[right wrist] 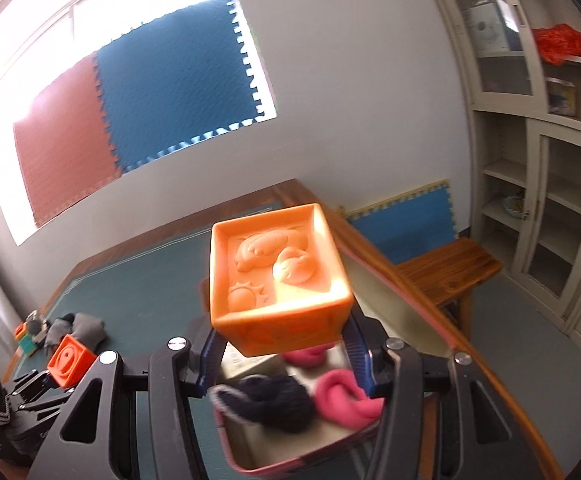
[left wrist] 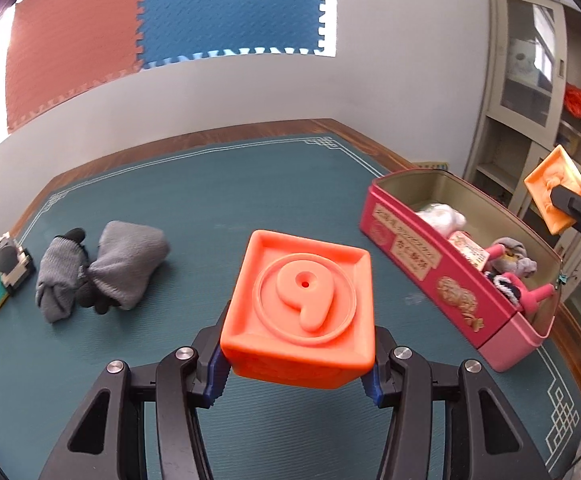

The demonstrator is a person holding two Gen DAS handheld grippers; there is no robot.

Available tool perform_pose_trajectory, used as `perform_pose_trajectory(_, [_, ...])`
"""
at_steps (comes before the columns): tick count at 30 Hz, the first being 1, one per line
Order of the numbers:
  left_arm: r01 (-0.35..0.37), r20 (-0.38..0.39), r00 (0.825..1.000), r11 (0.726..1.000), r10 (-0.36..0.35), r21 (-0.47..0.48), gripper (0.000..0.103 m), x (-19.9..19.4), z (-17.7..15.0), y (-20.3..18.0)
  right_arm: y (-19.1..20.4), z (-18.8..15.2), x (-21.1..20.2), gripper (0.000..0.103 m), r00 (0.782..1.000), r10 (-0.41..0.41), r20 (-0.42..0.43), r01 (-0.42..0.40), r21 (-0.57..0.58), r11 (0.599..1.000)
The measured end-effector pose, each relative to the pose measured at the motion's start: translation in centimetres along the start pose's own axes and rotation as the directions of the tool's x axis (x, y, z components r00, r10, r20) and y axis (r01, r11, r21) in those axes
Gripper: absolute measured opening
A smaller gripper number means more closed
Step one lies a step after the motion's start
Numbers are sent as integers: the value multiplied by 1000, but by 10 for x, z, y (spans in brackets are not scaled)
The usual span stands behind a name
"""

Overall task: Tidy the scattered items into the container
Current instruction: 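Carry the orange number block and yellow-orange block over the red tin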

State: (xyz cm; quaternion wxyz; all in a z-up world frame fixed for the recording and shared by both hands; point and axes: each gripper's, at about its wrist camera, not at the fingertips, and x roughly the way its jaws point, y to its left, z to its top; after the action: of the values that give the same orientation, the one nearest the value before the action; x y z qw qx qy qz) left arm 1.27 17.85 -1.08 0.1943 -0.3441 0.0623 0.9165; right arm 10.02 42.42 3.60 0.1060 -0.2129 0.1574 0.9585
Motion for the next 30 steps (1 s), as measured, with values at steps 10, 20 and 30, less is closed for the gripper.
perform_pose_trajectory(10, [6, 22, 1000, 998, -8, 63, 54, 0, 16, -29, -12, -5, 3, 57, 1000, -11, -11, 12, 18, 1000])
perform_pose_trajectory(20, [7, 22, 1000, 997, -9, 81, 54, 4, 19, -40, -20, -7, 4, 57, 1000, -11, -7, 12, 28, 1000])
perform_pose_trajectory(30, [4, 29, 1000, 996, -7, 84, 54, 2, 19, -43, -19, -9, 1, 57, 1000, -11, 1, 11, 27, 1000])
